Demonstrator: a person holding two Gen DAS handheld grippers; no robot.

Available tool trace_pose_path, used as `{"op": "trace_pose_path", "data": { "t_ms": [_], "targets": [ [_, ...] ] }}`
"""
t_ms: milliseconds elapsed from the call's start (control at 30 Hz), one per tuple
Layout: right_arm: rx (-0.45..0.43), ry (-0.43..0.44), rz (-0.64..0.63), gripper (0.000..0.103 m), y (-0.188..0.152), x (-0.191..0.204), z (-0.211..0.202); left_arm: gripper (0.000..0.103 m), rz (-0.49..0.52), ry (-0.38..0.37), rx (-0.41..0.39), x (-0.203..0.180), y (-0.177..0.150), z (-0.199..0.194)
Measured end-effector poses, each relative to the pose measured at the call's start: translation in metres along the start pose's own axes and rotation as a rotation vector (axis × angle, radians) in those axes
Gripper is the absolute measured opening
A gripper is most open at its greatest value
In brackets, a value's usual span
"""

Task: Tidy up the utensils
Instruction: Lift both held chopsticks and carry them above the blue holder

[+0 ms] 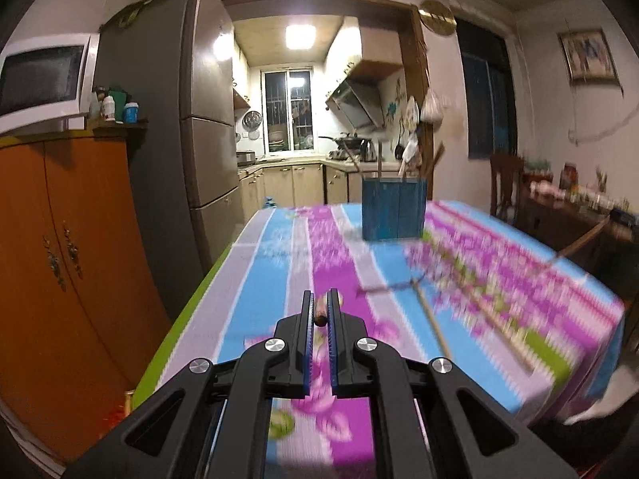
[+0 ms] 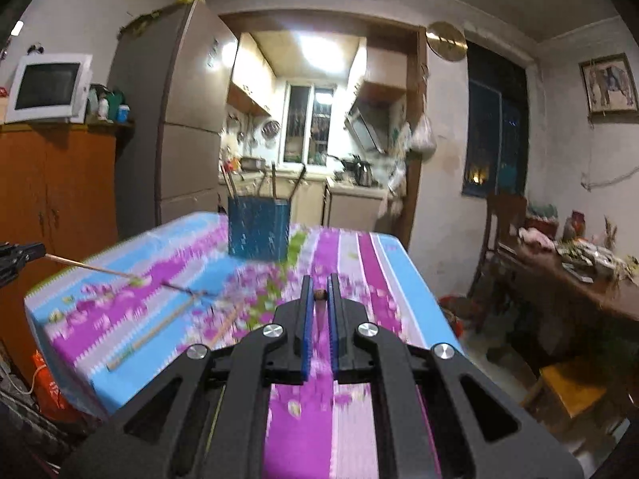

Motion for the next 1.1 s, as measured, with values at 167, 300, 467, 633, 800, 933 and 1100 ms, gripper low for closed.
{"op": "trace_pose_path", "data": {
  "t_ms": [167,300,467,633,800,933,1100],
  "targets": [
    [0.004,0.049,0.025,0.005,0.027,-0.007,0.014,0.008,-0.052,-0.045,-0.001,0.011,0.045,0.011],
    [0.050,0.104,0.030,0.005,0.042,-0.008,0.033,0.008,-0.076,-0.078,0.022,0.017,0.077,0.025],
    [0.109,0.146,0.032,0.005,0.058,-0.006,0.053,0.008,-0.072,-0.113,0.058,0.016,0.103,0.044],
    [0.142,0.167,0.050,0.005,0.070,-0.009,0.065,0.008,-0.065,-0.147,0.088,0.009,0.115,0.058],
    [0.152,0.189,0.058,0.005,0.081,-0.007,0.067,0.008,-0.087,-0.183,0.102,0.005,0.129,0.064],
    [0.147,0.192,0.043,0.005,0.087,-0.005,0.066,0.008,-0.080,-0.191,0.107,0.002,0.135,0.062],
    [0.140,0.204,0.034,0.005,0.090,0.000,0.064,0.008,-0.069,-0.200,0.113,-0.004,0.136,0.061]
  ]
}}
Point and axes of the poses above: each gripper's, at about its wrist camera, not at the fingertips, and z roughly the way its jaws point, x to its left, y to its top, the point moved 8 cm from there along z, roughly the way its jaws point, and after that the axes turned 2 degrees about -y, right-handed, at the moved point
